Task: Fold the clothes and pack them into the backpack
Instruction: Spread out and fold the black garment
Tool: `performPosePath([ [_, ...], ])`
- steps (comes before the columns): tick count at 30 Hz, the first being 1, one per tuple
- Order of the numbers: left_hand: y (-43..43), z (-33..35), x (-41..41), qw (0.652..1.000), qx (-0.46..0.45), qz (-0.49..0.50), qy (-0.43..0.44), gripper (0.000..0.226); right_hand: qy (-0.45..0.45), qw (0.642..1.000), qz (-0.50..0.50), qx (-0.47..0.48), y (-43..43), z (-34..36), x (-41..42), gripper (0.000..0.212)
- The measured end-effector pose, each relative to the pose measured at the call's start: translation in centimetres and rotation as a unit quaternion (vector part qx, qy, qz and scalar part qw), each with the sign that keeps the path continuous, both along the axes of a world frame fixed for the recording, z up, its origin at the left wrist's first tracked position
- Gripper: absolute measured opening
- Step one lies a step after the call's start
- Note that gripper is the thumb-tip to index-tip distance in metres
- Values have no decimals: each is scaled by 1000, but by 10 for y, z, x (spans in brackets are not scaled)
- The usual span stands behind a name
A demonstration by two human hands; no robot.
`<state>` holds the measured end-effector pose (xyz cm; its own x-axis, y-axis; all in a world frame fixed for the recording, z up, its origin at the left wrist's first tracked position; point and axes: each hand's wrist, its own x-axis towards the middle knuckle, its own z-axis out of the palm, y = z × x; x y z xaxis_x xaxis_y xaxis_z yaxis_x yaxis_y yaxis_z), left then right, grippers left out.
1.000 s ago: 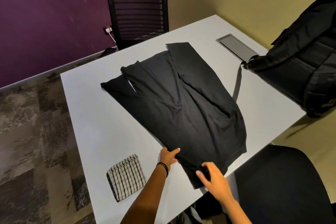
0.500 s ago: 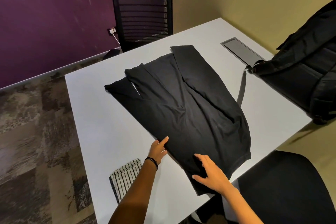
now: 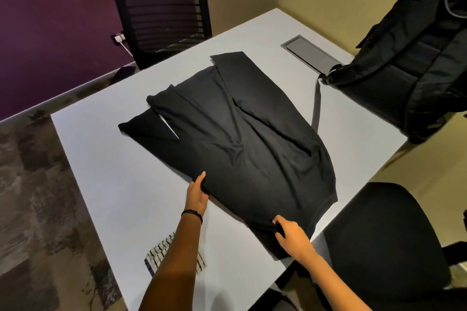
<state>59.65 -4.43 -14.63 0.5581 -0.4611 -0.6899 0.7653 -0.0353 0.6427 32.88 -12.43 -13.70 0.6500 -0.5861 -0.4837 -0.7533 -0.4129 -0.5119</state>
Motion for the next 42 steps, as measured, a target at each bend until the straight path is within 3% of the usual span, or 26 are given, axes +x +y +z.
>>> performPosePath([
  [4,-4,4,13,998,-58,29,26,40,-93,985,-123,78,3,2,-8,16],
  [7,-10,3,20,996,-73,43,11,36,-167,960,-211,74,-2,8,-14,29],
  [12,-30,15,23,994,-93,50,-9,46,-214,936,-274,63,-29,26,-12,23],
  [18,-45,2,26,996,-42,73,-2,61,-172,940,-295,-13,-62,8,-23,16],
  [22,-42,2,39,995,-57,85,15,81,-115,946,-299,-35,-68,-11,-28,25],
  [25,-41,3,49,988,-85,123,40,66,-99,953,-283,-44,-63,-16,-27,33],
  [30,-34,4,63,968,-148,197,51,49,-60,975,-193,-97,-46,-16,-24,18],
  [34,-31,12,67,967,-140,208,50,41,-68,978,-113,-161,-42,-23,-21,21],
  [39,-34,33,85,966,-167,195,44,55,-56,968,-184,-159,-51,-24,-21,21],
  [42,-49,48,102,965,-195,176,14,49,-66,966,-197,-154,-54,-25,-24,22],
])
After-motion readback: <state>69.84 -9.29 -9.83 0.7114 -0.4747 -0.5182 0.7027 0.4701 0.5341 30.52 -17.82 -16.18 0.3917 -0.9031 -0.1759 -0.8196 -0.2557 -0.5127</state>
